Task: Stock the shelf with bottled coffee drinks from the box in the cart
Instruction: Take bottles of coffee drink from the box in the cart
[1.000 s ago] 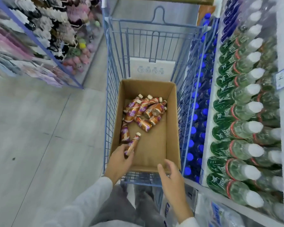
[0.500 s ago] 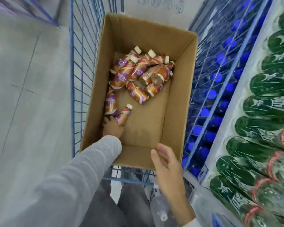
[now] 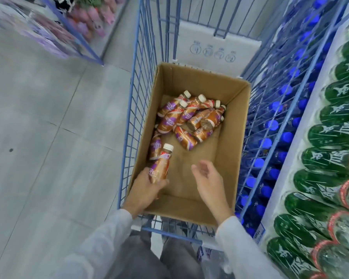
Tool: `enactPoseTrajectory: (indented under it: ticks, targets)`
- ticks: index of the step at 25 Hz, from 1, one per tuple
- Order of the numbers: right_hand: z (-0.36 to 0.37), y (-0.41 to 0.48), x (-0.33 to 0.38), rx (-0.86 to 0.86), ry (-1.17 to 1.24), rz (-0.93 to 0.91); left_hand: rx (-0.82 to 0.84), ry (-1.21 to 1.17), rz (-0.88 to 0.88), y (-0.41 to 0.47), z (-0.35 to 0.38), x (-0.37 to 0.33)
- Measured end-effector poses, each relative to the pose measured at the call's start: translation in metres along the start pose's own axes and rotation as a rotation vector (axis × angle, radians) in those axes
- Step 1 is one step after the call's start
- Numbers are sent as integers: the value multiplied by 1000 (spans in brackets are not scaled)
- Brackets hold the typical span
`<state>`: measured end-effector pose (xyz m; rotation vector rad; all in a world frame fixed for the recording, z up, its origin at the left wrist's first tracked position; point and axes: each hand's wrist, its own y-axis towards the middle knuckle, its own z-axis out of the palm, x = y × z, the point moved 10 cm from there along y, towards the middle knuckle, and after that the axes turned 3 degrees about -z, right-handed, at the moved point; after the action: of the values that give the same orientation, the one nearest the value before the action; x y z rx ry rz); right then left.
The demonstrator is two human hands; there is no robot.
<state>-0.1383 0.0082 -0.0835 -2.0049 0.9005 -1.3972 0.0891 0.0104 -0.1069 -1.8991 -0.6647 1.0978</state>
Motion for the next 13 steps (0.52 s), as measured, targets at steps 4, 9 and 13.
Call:
enactPoseTrajectory:
  ticks: [4, 9, 13]
  targets:
    - [35, 73, 42, 47, -71, -36, -92, -85, 79, -72, -57, -20]
    - [85, 165, 69, 62, 22, 38, -186, -218, -1, -100, -92, -7]
    - [132, 203, 52, 86, 181, 174, -240, -295, -70, -97, -95, 11]
